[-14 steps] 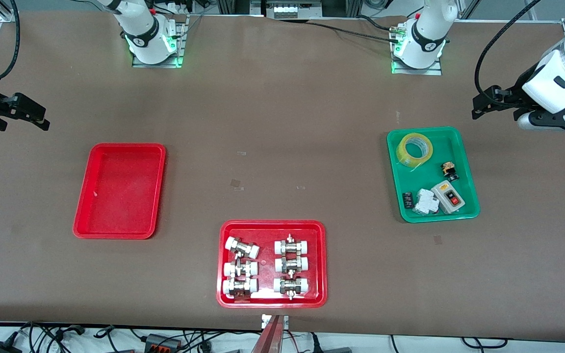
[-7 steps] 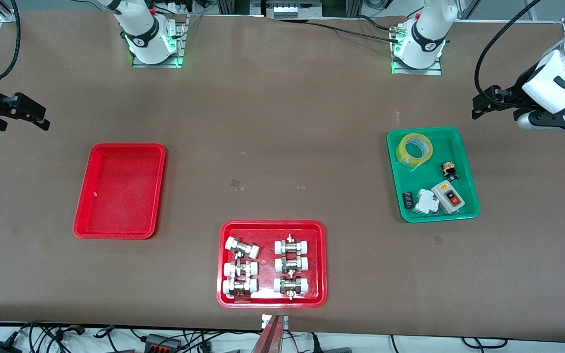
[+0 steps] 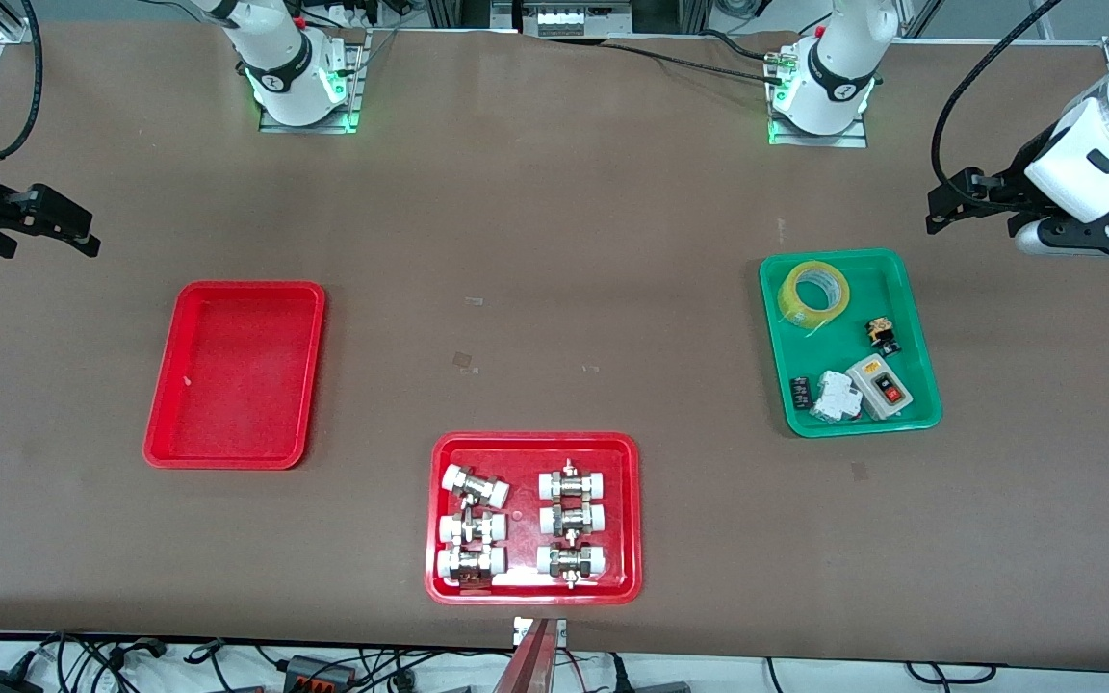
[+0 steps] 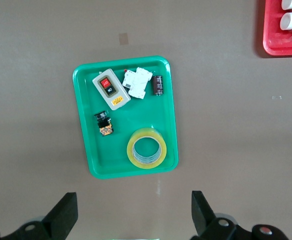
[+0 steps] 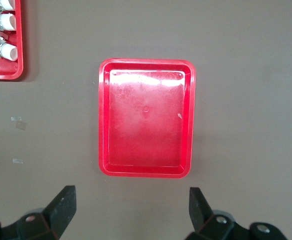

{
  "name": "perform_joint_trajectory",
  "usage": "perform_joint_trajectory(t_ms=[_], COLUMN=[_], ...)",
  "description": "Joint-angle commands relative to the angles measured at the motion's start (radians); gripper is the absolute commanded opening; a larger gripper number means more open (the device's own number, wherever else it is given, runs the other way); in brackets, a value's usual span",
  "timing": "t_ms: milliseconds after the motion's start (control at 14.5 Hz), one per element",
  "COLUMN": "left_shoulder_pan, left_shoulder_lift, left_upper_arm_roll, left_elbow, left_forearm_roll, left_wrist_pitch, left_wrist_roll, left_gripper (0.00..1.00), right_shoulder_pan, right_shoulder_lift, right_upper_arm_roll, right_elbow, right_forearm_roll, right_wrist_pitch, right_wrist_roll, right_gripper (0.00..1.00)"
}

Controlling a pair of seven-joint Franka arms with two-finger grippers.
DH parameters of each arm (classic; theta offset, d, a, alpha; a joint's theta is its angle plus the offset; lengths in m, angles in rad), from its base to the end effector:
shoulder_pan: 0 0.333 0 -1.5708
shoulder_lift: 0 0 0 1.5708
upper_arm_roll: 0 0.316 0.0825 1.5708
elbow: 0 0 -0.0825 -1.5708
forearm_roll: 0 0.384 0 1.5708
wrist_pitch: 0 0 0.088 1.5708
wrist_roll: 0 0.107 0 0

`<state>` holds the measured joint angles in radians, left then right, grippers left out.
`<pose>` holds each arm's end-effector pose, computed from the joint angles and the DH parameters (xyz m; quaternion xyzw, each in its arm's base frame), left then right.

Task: Left arm passes tape to right arm into tray

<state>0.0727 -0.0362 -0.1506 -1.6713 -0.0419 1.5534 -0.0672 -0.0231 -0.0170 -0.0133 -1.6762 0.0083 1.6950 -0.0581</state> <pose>0.5365 -0.0478 0.5955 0.9990 -0.0047 -0.0422 0.0152 0.5583 -0.0196 0.5949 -0.9998 -0.0104 -0.0181 0.0034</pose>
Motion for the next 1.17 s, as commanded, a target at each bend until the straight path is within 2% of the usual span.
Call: perform_joint_trajectory(t_ms=[0, 345, 760, 967, 1105], left_shoulder_pan=[0.004, -0.008, -0.024, -0.004, 0.009], left_shoulder_lift=[0.004, 0.036, 0.185, 0.185, 0.170], left_upper_arm_roll=[-0.001, -0.001, -0.006, -0.030, -0.030], left_elbow=[0.013, 0.018, -0.004, -0.089, -0.219], left_forearm_roll=[-0.010, -0.013, -0.021, -0.012, -0.001], left_wrist_pitch=[-0.013, 0.019, 0.083, 0.094, 0.190], left_wrist_roll=[0.020, 0.018, 0.018, 0.009, 0.010], left_gripper=[1.00, 1.00, 1.00, 1.00, 1.00], right_shoulder_pan=[-0.012, -0.014, -0.011, -0.009, -0.011], right_shoulder_lift=[0.005, 0.005, 0.009, 0.014, 0.019], right_upper_arm_roll=[0.009, 0.009, 0.009, 0.009, 0.009], right_elbow=[0.004, 0.006, -0.002, -0.002, -0.002], right_forearm_roll=[0.001, 0.001, -0.001, -0.001, -0.001], right_wrist_pitch=[-0.008, -0.003, -0.014, -0.024, -0.028], right_wrist_roll=[-0.009, -0.006, -0.014, -0.006, -0.006], right_gripper=[1.00, 1.00, 1.00, 1.00, 1.00])
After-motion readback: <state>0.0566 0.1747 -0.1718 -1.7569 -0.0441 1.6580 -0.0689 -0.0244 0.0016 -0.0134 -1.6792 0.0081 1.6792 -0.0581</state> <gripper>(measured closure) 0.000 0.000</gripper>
